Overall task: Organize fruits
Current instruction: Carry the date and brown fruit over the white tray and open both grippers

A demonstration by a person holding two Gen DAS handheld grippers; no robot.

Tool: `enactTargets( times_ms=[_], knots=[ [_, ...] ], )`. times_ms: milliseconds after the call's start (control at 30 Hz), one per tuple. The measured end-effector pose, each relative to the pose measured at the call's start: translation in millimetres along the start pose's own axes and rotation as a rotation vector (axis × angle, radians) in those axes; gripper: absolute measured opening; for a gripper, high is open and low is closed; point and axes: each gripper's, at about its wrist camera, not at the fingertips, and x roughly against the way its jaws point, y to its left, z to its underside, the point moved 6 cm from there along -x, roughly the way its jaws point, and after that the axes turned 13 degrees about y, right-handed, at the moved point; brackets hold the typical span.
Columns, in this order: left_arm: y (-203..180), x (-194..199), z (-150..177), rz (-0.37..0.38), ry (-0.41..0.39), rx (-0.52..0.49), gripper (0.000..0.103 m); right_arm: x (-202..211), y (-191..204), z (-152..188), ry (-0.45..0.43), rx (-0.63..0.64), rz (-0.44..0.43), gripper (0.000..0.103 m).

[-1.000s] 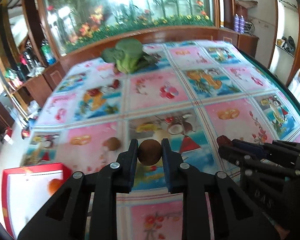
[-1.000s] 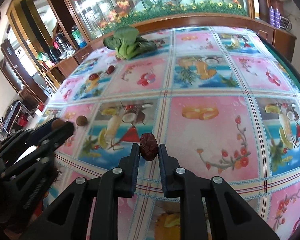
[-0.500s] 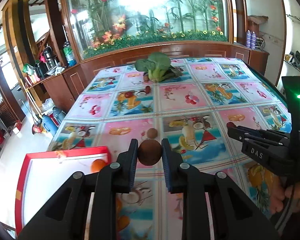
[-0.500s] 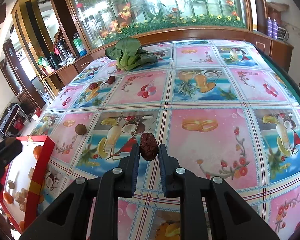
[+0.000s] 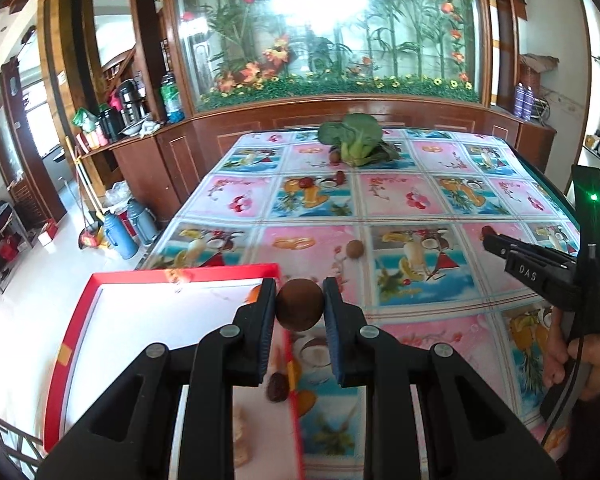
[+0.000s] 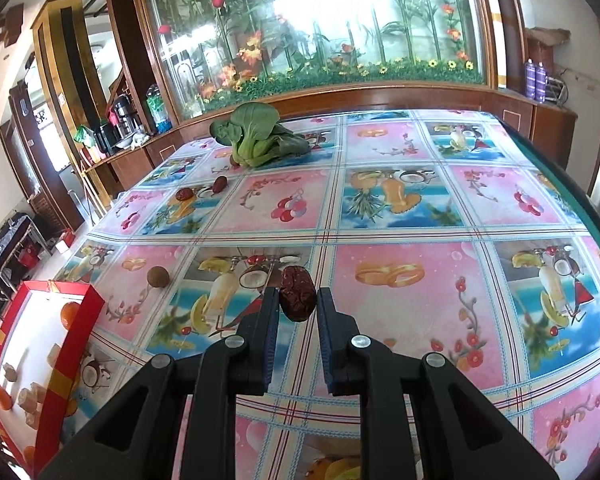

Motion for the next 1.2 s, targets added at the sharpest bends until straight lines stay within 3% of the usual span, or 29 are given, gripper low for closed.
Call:
enactTargets(
  times_ms=[333,800,1200],
  knots=[
    [56,10,28,-0.028,0.0,0.099,0.025,11,14,12,-0.017,-0.02,-0.013,0.017],
    [118,12,58,-0.066,0.006,0.2,0.025,39,136,52,-0.04,0.172,-0.237,0.017],
    [143,7,74,-0.07,0.022,0.24,0.025,35,192,72,0.024,0.246,-0.334,0.017]
  ],
)
